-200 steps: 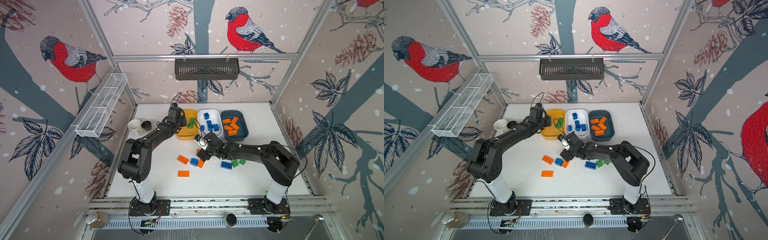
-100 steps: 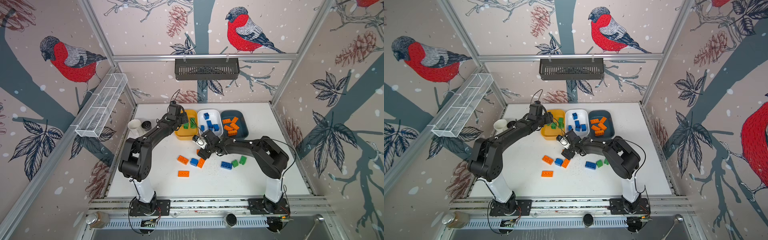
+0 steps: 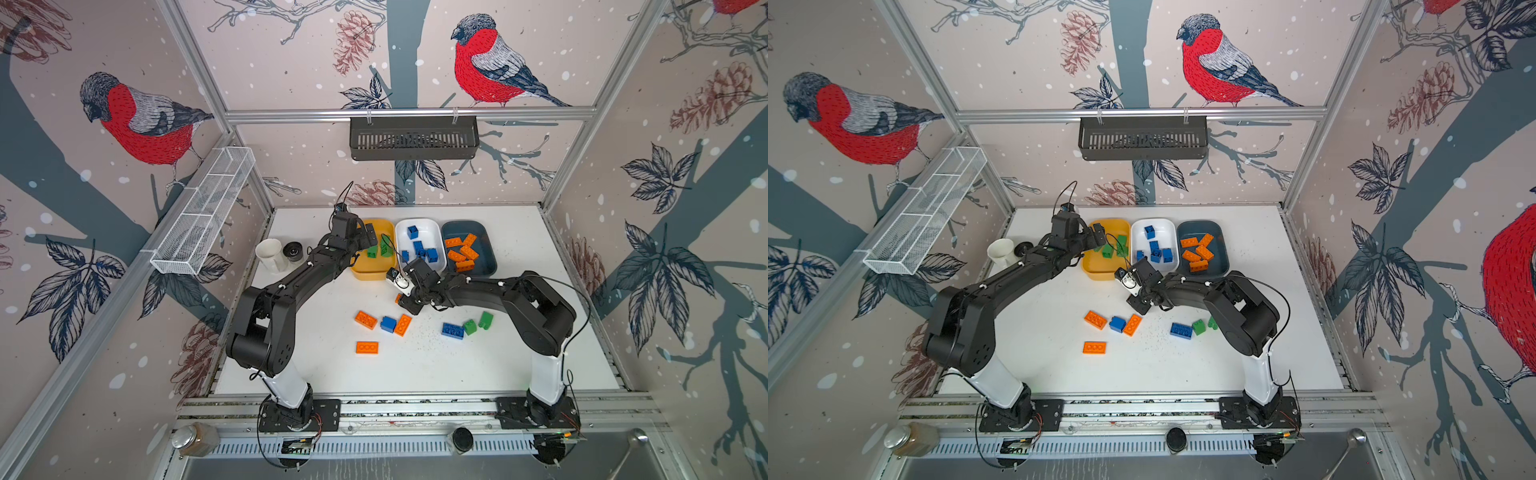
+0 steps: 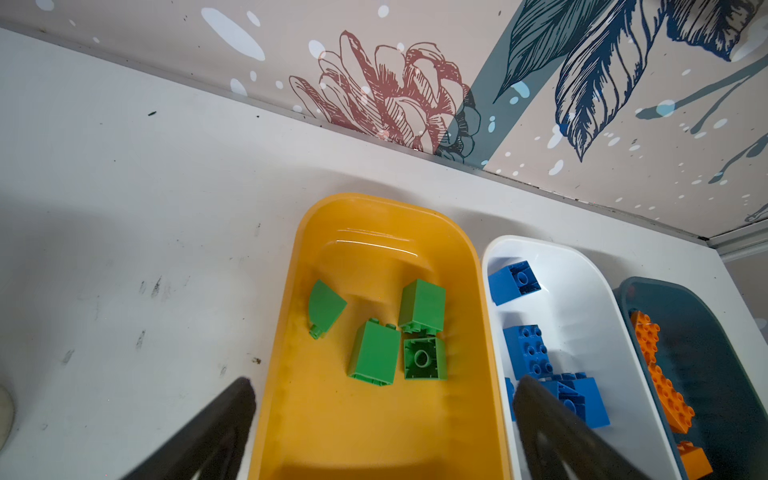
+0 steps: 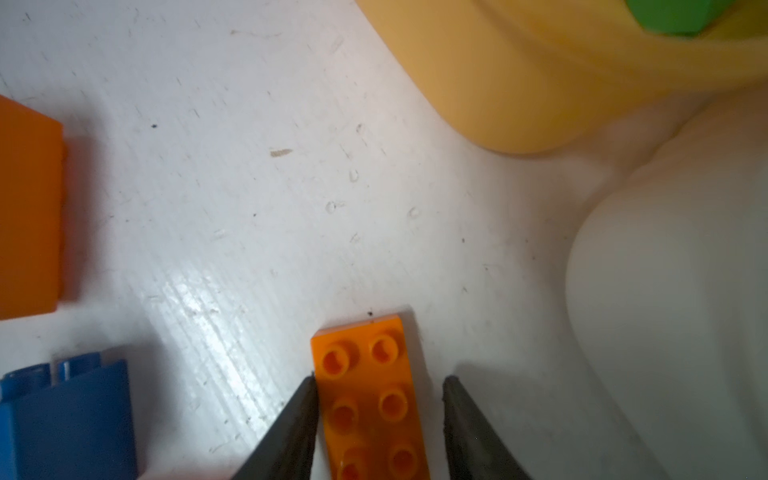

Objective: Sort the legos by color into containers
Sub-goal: 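Lower the right gripper onto an orange brick near the white tray and grasp it, then carry the orange brick with the right gripper into the teal tray and release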

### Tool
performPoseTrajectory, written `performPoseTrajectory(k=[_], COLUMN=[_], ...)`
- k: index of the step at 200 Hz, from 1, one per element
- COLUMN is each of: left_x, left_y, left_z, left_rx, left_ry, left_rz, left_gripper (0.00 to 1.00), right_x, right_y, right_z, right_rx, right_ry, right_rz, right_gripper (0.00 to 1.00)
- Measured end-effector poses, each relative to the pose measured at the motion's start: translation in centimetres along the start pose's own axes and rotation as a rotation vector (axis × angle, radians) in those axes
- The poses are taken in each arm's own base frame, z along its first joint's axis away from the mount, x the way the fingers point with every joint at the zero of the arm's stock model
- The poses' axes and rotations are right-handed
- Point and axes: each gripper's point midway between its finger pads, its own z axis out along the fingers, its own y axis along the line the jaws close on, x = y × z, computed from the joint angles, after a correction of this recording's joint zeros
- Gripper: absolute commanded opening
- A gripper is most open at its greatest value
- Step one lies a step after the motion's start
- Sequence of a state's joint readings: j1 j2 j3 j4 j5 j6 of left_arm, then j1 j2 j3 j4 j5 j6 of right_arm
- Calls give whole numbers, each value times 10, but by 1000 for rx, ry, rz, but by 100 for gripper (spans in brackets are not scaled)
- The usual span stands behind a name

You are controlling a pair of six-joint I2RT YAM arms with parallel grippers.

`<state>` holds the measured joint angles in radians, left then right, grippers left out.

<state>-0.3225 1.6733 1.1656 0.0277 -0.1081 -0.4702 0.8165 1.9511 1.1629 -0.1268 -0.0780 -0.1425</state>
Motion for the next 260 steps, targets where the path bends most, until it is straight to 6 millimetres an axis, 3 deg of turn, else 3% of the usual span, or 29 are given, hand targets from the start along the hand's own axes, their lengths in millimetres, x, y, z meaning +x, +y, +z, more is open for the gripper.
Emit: performPoseTrajectory(k=[61, 96, 128, 157, 191, 222, 260], left_x=[-12, -18, -18, -18, -15, -15, -13], left_y=[-6, -12, -12, -13, -11, -12, -18], left_z=[-5, -14, -16, -16, -17, -17, -11], left_rx=[21, 53, 54, 56, 55, 55, 77], left_ry=[-31, -45, -49, -46, -42, -42, -6], left_rz=[-4, -7, -8, -7, -9, -26, -31], left_gripper=[98, 98, 98, 98, 98, 97, 97], right_x=[7, 24, 42, 38, 30, 30, 24], right_y=[-3, -9, -19, -32, -77, -136, -201], right_z=[-5, -16, -42, -78, -122, -154, -162], right_rx=[14, 37, 73, 76, 149, 246, 343], right_ry=[12, 41, 44, -68, -239, -360, -410], right_rz=[15, 28, 58, 122, 257, 426, 627], right_gripper=[34, 30, 26, 26, 26, 27, 29])
